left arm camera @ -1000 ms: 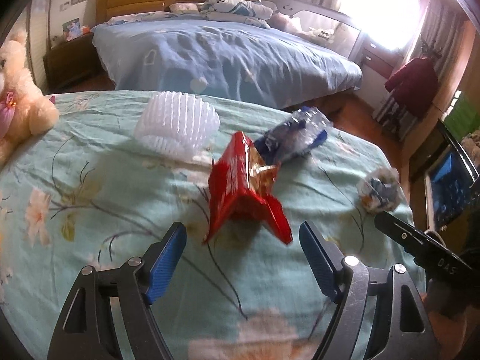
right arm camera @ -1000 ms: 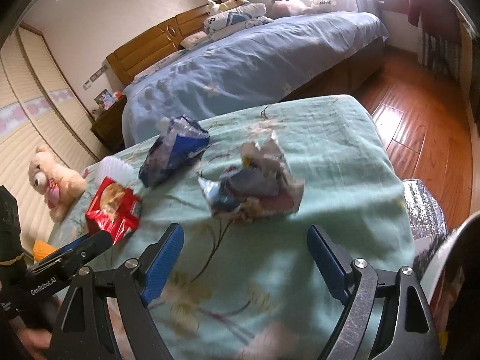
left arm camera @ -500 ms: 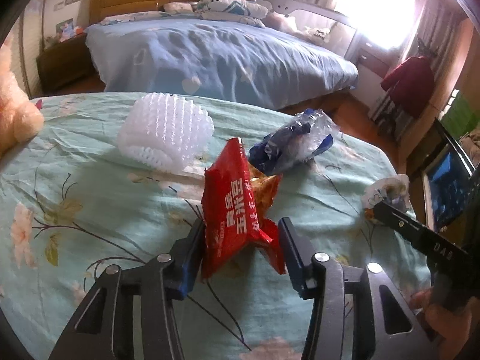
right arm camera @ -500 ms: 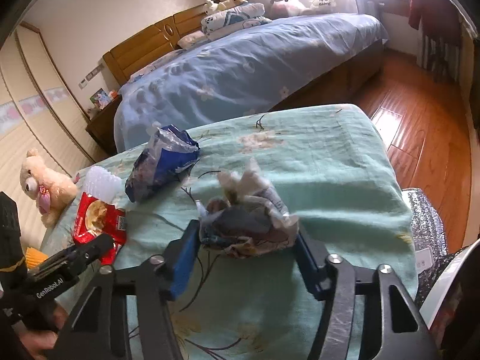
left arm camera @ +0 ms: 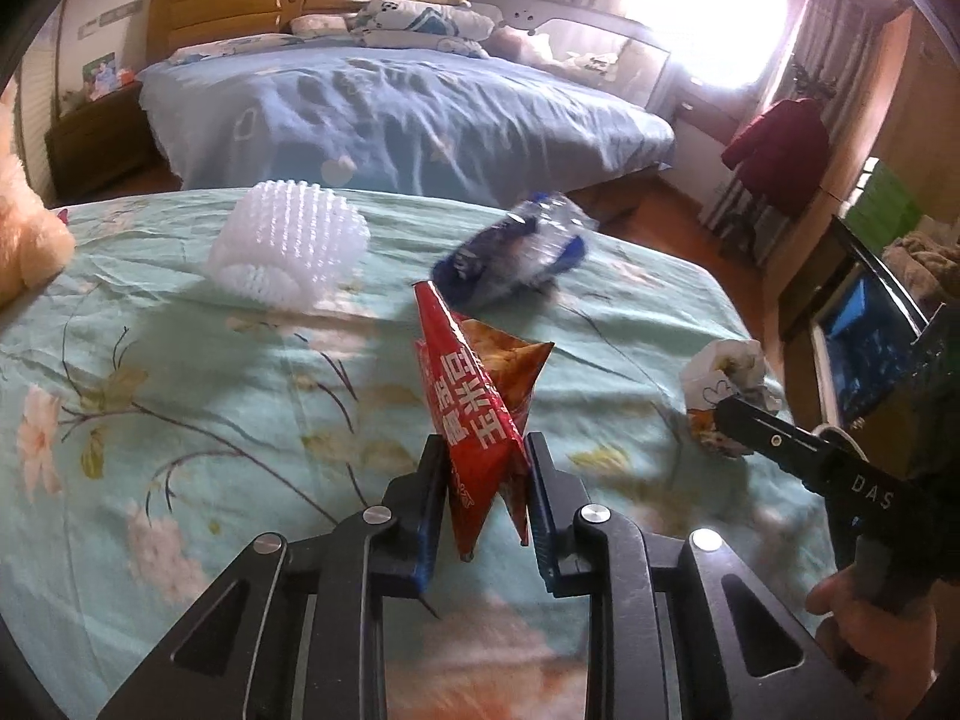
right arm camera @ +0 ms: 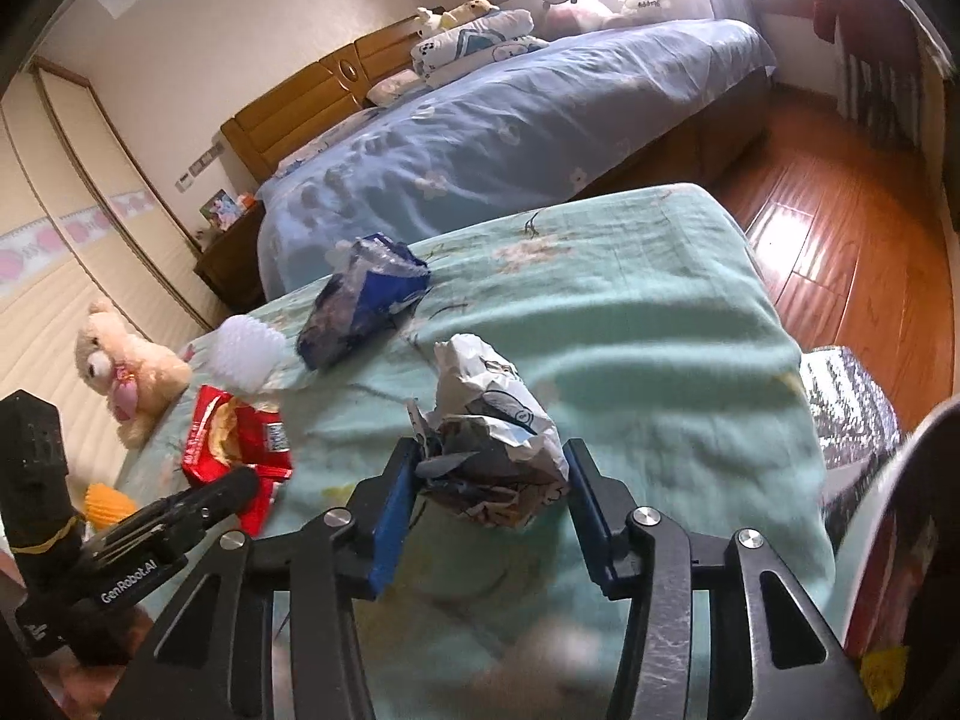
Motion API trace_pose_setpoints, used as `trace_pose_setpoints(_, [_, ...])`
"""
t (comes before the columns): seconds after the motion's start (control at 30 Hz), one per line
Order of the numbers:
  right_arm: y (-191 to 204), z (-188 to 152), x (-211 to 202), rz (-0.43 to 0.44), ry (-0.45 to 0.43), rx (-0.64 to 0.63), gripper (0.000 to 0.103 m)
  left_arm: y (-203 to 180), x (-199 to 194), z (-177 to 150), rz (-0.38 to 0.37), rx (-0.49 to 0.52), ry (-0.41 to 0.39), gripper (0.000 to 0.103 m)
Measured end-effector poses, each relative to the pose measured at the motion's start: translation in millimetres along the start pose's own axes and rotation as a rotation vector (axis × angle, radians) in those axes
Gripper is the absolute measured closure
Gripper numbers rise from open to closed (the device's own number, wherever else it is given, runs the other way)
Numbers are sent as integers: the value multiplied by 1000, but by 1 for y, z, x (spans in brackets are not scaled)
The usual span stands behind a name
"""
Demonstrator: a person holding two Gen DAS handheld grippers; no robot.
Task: Collect trash
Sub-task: 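Carry the red chip bag and foil wrapper in both grippers over the bin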
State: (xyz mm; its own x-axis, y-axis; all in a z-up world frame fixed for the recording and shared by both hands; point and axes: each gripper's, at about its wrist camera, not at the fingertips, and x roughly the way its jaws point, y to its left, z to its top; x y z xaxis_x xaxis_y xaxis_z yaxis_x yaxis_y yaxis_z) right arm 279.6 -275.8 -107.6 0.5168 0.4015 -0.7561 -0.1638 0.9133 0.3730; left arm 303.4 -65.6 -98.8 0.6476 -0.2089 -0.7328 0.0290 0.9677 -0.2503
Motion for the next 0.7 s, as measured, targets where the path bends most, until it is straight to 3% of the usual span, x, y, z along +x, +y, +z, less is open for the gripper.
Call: trace_pose_setpoints(0.7, [-2, -58, -76, 43, -62, 63, 54, -58, -56, -48, -65, 126, 5, 79])
